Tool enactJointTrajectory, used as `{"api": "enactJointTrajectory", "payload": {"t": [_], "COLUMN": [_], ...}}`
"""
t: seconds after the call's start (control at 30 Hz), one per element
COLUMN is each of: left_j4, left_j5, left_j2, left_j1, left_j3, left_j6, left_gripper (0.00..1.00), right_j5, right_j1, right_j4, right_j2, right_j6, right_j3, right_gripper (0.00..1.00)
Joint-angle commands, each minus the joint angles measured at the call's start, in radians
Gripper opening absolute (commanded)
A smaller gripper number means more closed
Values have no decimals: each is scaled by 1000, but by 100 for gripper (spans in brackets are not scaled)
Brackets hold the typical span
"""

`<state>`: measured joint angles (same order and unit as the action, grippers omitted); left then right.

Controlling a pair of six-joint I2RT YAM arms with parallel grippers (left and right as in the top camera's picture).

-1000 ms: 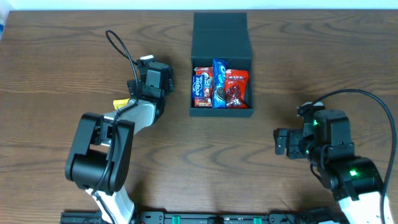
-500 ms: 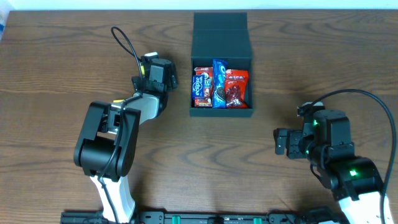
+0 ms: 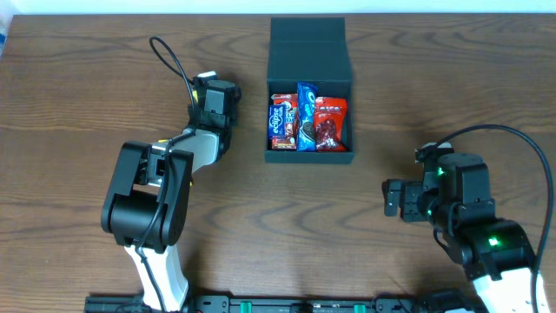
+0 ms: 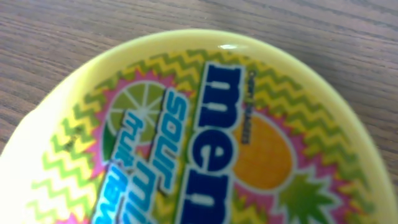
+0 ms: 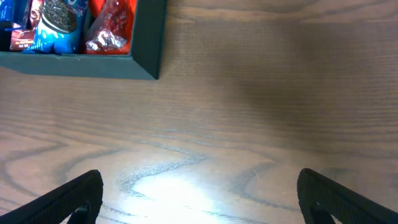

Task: Pack container
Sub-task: 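Close the left gripper on the Mentos roll and lift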

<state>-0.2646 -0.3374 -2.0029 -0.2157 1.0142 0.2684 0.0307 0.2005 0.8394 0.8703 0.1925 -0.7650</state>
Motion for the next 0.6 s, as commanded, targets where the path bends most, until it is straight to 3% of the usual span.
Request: {"api": "enactJointTrajectory", "payload": {"t": [0.0,0.17,0.33,0.57], "left_j4": [2,4,29,118], "left_j5": [-2,-2,-2,-2], "left_j2": [-18,-18,-18,12], "left_j1": [6,6,6,-4], "left_j3": [21,21,21,23], "left_j6": [-3,-3,5,9], "left_gripper": [54,51,31,11], "right_j5": [4,4,4,3], "right_j1": [-10,-10,-10,-10], "right_j4": [-2,-2,-2,-2], "right_j2": [0,0,0,0], "right_j6": [-14,-14,-14,-14], "right_j3": [-3,-3,-3,-3], "right_gripper": [99,99,99,99]}}
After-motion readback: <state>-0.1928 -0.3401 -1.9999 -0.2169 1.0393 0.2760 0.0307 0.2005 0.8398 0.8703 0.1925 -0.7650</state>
